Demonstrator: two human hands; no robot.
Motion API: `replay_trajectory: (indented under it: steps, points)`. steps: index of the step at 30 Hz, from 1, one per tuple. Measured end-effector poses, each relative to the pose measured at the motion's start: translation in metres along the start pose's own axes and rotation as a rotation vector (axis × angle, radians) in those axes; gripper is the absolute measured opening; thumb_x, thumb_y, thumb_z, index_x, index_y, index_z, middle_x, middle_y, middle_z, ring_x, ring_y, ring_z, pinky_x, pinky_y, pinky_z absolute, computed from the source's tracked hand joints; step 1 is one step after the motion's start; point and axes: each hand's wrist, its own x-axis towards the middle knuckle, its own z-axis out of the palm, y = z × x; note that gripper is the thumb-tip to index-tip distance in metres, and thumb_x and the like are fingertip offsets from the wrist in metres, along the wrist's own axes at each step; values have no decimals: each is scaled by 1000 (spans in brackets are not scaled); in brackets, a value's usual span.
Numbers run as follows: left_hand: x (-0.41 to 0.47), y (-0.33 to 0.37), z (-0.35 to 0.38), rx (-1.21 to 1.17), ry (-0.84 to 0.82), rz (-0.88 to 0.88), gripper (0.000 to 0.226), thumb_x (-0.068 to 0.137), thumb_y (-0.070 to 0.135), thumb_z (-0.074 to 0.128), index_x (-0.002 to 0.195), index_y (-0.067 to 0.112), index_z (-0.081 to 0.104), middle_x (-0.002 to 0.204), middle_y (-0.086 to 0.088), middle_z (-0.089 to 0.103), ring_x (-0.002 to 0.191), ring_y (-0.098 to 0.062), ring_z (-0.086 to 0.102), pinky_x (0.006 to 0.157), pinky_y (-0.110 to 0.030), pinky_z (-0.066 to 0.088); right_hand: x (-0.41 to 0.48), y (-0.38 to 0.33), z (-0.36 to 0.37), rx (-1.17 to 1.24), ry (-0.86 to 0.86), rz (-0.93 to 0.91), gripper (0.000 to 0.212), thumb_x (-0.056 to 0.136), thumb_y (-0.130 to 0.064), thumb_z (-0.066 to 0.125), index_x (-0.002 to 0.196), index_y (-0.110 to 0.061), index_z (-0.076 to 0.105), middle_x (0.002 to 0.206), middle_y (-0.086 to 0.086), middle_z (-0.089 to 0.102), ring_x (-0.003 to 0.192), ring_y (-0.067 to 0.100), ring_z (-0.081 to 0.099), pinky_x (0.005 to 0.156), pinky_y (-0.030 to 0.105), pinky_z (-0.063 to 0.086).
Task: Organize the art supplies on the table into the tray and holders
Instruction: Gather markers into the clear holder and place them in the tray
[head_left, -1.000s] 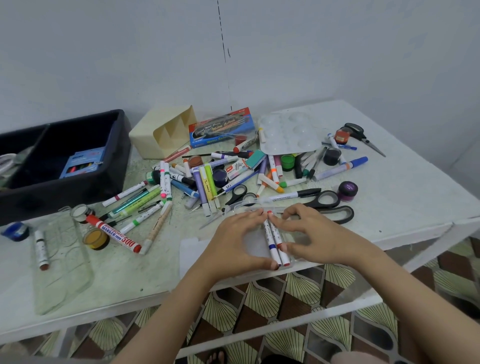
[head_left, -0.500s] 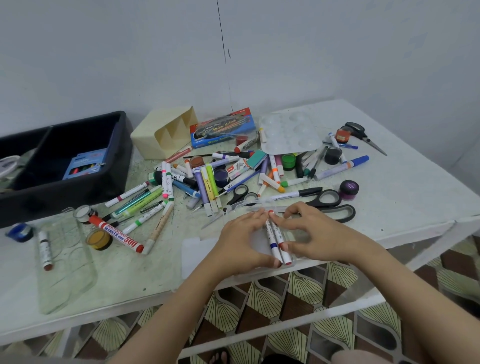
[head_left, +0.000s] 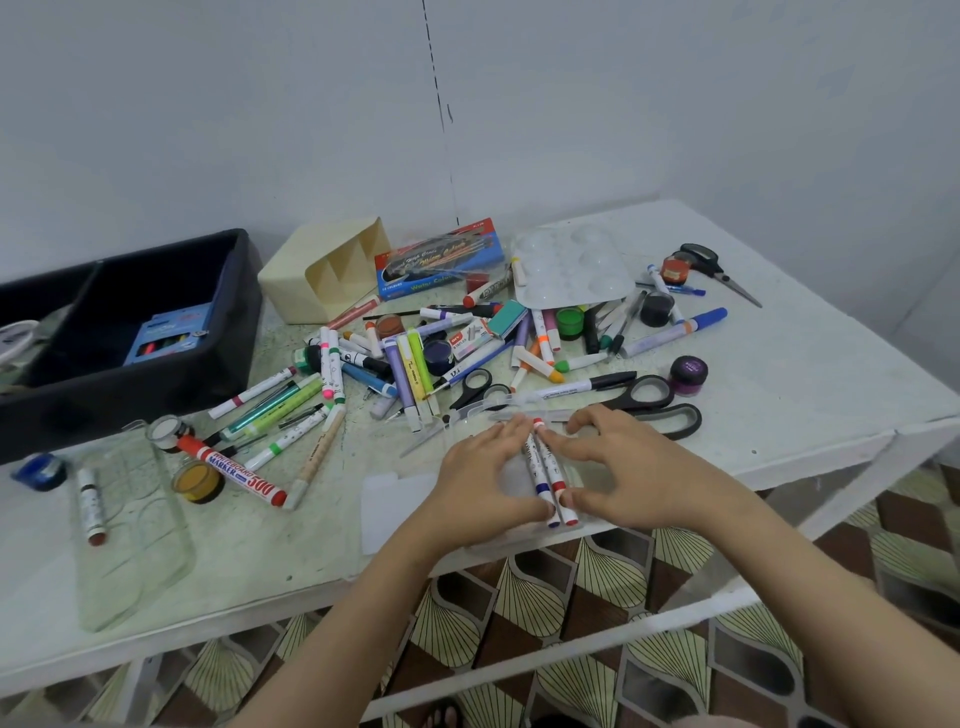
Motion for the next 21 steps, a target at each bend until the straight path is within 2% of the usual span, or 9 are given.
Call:
replay_trajectory:
  steps: [2, 6, 11, 14, 17, 21]
  points:
    - [-2, 0, 2, -25, 35, 18, 100, 57, 55, 58, 147, 32, 22, 155, 14, 19, 142, -5, 15, 117, -32, 11, -2, -1, 0, -1, -3, -2, 65, 88, -53, 52, 145, -41, 25, 141, -1, 31, 129, 17, 31, 106, 33, 31]
    - [-6, -3, 7, 8, 120, 54, 93, 69, 49, 68, 147, 31, 21, 153, 13, 20, 139, -4, 15, 111, -26, 11, -2, -2, -1, -5, 2, 0, 64, 88, -53, 52, 145, -42, 25, 142, -1, 29, 130, 17, 29, 106, 32, 30]
    - [-5, -7, 8, 77, 146, 92, 93, 64, 59, 54, 147, 29, 23, 149, 16, 20, 134, 0, 13, 104, -16, 9, -1, -2, -3, -43, -32, -1, 65, 89, -54, 50, 146, -42, 22, 144, 2, 28, 132, 18, 28, 106, 32, 28]
    - [-5, -8, 8, 121, 135, 117, 91, 69, 59, 55, 148, 31, 18, 150, 16, 16, 133, 1, 10, 102, -16, 7, 1, -1, -5, -70, -47, 3, 67, 89, -56, 49, 147, -42, 19, 145, 2, 26, 133, 18, 26, 107, 32, 27]
    - [-4, -8, 7, 110, 124, 117, 87, 78, 49, 66, 147, 33, 17, 148, 15, 18, 133, -2, 11, 103, -19, 9, 2, -3, -8, -87, -35, 3, 68, 87, -56, 51, 146, -42, 21, 144, 1, 27, 133, 18, 26, 107, 32, 27]
    - [-2, -9, 5, 73, 117, 96, 87, 76, 46, 70, 147, 34, 21, 143, 13, 21, 131, -1, 11, 103, -21, 10, 2, -4, -9, -83, -26, 4, 68, 87, -55, 53, 146, -42, 21, 144, 0, 27, 132, 17, 25, 107, 32, 26]
